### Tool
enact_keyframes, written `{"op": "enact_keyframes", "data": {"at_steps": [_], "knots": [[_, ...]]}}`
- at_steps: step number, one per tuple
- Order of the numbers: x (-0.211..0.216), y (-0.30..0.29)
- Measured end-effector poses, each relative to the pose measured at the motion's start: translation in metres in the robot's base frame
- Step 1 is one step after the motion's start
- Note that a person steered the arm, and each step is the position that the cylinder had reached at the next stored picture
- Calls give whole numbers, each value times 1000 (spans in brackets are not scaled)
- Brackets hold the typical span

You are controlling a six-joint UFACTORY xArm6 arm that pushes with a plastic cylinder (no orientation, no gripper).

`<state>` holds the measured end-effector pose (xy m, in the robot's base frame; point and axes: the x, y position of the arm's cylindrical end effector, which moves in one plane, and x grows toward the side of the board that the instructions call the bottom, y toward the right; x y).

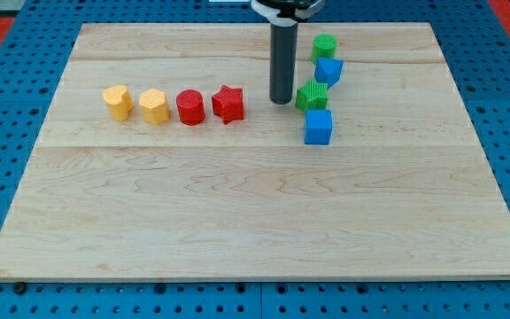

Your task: Push the blue cube right a bit

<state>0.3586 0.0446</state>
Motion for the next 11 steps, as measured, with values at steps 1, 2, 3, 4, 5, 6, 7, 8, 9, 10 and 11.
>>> {"op": "enact_keyframes", "data": {"at_steps": [1,2,3,4,5,6,7,8,9,10,11], "knots": [[0,22],[3,22],[3,11],[13,-17],[34,-20],[57,-19],[60,-7],[60,-2],[60,3],[60,21],[60,34]]}}
